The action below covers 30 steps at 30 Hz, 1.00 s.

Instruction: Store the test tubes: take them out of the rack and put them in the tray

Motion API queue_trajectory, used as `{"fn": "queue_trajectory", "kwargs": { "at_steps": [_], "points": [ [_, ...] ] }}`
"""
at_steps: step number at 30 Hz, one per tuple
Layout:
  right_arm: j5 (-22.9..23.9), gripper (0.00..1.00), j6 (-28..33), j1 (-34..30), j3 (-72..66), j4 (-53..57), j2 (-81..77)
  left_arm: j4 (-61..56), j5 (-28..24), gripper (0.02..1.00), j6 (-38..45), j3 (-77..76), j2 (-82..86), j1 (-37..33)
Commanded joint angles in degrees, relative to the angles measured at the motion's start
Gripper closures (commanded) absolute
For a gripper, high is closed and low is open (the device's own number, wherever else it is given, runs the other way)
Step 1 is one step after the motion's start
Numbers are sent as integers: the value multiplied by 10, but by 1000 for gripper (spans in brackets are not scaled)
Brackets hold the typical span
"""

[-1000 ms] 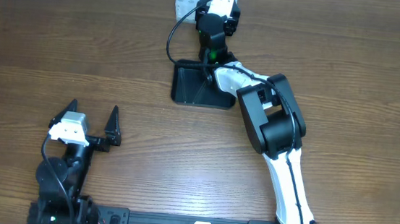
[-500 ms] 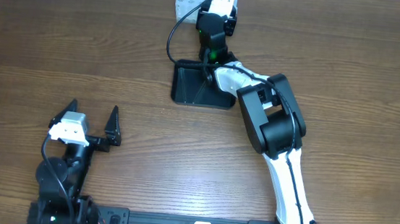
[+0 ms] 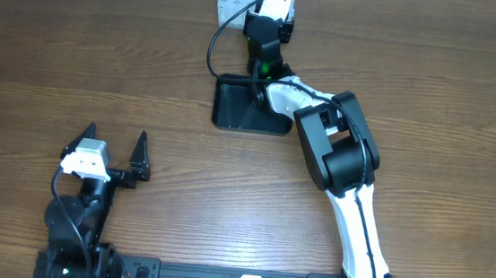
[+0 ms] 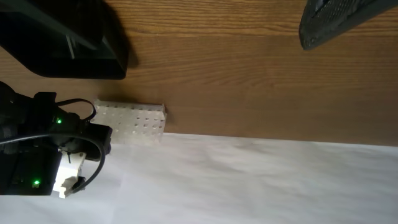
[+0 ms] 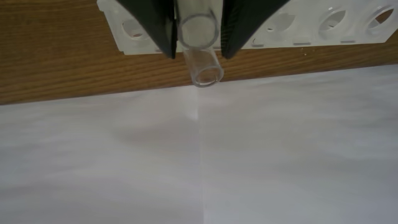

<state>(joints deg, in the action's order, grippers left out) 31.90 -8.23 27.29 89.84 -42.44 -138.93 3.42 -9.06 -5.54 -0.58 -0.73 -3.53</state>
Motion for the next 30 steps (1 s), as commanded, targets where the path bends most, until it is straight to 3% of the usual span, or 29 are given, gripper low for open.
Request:
{"fn": "queue_trajectory", "kwargs": {
  "at_steps": [1, 14, 23, 30],
  "points": [
    [-1, 809, 2, -3, 11, -4, -10, 1, -3, 18, 6, 2, 3, -3],
    [-1, 895, 2, -2, 11, -8, -10, 1, -3, 18, 6, 2, 3, -3],
    [-2, 985, 23, 2, 11, -69, -3, 1, -3, 18, 6, 2, 3, -3],
    [-10, 989, 23, 11, 11, -71, 28, 1, -3, 18, 6, 2, 3, -3]
  ]
}}
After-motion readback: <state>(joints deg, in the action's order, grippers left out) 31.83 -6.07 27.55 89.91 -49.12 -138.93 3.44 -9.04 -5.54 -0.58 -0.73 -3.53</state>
